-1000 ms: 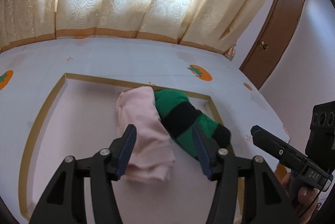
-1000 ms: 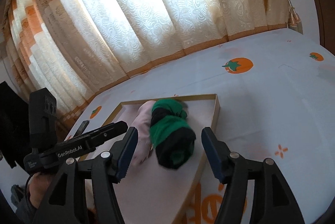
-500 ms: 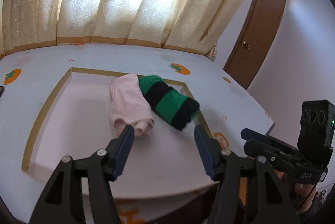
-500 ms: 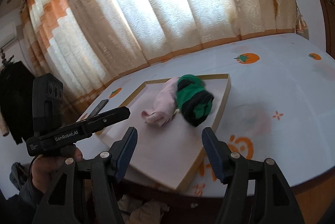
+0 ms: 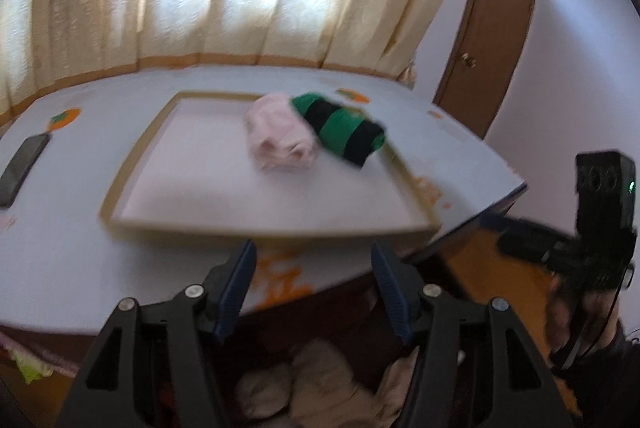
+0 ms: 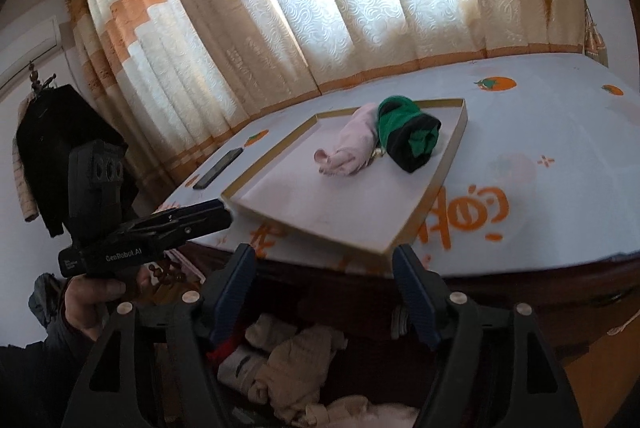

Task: Take underwear out of drawer
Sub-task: 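Lower both tools back down into the open drawer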

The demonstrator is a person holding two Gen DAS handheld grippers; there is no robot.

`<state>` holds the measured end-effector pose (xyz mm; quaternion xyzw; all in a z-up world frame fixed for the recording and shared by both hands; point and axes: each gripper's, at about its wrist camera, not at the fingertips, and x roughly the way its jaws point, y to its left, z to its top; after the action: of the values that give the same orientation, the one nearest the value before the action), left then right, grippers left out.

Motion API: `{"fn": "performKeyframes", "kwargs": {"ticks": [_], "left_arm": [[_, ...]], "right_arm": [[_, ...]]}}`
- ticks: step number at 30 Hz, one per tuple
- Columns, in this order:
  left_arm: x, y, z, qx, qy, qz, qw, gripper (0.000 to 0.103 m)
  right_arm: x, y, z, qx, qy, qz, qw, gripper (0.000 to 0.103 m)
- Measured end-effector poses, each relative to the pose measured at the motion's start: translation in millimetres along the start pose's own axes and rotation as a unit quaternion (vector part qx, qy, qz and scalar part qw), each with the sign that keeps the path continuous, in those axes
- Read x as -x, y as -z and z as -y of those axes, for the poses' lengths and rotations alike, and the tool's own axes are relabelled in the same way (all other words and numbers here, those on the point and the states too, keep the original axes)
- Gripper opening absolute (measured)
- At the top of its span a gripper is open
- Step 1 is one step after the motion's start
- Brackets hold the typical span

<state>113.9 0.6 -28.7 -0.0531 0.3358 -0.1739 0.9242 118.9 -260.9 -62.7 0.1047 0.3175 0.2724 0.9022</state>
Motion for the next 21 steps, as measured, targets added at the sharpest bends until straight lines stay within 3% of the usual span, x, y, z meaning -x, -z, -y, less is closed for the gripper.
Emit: {"fn": "performKeyframes", "kwargs": {"ticks": [10, 21], "left_arm": [[12, 66, -33, 0.046, -0.047, -0.052, 0.9965, 0.063], [-9, 120, -40, 0.077, -0.071, -0.144, 0.9840, 0.063]], "right_arm": [[7, 28, -11, 0.031, 0.010, -0.011, 0.999, 0.073], [3, 75, -29, 0.066, -0.007, -0.021, 0.998, 0.073]]}}
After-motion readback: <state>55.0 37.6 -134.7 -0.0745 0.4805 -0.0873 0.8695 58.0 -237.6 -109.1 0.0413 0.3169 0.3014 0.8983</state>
